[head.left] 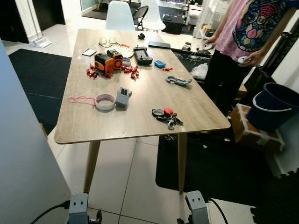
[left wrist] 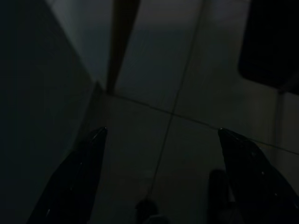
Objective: Hang keys on a hook
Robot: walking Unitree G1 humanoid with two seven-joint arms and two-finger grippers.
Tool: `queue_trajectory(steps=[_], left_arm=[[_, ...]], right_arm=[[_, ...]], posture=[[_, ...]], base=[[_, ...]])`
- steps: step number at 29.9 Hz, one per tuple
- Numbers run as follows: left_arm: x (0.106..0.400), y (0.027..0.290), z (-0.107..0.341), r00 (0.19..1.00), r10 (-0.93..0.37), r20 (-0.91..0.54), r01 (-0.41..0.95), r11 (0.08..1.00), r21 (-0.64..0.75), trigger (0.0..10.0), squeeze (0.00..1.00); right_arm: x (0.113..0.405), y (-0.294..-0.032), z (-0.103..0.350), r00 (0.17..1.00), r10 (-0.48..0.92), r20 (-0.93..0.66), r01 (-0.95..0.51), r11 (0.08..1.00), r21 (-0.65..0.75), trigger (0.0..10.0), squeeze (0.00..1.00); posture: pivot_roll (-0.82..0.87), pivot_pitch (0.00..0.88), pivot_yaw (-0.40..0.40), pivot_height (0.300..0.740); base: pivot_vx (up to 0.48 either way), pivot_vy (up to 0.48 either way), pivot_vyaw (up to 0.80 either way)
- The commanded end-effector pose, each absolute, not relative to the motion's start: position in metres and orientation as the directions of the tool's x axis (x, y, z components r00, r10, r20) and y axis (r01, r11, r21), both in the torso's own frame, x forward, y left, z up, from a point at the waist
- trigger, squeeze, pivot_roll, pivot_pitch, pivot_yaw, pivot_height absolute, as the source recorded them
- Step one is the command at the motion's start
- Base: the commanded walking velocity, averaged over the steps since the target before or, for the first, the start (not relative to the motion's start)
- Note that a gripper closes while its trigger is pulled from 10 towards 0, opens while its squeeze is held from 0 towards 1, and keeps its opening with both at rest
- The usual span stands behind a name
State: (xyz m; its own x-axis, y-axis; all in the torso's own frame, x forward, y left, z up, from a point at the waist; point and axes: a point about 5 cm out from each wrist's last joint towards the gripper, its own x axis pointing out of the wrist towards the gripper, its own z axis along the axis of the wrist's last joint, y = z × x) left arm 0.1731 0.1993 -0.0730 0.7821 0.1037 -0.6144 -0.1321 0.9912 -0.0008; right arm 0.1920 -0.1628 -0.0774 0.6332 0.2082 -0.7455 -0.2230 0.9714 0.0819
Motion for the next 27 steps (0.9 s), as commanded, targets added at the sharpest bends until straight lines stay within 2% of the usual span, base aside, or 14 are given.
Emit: queue_trajectory(steps=[1,10,21,27], left_arm=[[0.169,0.200,-0.075,0.772,0.097,-0.629,-0.125,0.992,0.000,10.0,0.00],[0.179,0.204,-0.070,0.784,0.080,-0.615,-0.093,0.996,0.011,10.0,0.00],[0.186,0.202,-0.067,0.798,0.073,-0.599,-0.101,0.995,-0.014,10.0,0.00],[0.187,0.199,-0.068,0.794,0.073,-0.603,-0.115,0.993,-0.032,10.0,0.00]], right_arm=[[0.188,-0.163,-0.080,0.625,0.201,-0.754,-0.217,0.973,0.080,10.0,0.00],[0.184,-0.157,-0.082,0.625,0.197,-0.755,-0.200,0.976,0.089,10.0,0.00],[0.181,-0.160,-0.083,0.626,0.189,-0.757,-0.192,0.978,0.086,10.0,0.00],[0.182,-0.161,-0.082,0.630,0.190,-0.753,-0.195,0.977,0.083,10.0,0.00]], posture=[[0.08,0.049,-0.054,0.740],[0.10,0.055,-0.011,0.740],[0.09,0.057,-0.021,0.740],[0.08,0.047,-0.034,0.740]], base=[[0.000,0.000,0.00],[0.000,0.000,0.00],[0.000,0.000,0.00],[0.000,-0.368,0.00]])
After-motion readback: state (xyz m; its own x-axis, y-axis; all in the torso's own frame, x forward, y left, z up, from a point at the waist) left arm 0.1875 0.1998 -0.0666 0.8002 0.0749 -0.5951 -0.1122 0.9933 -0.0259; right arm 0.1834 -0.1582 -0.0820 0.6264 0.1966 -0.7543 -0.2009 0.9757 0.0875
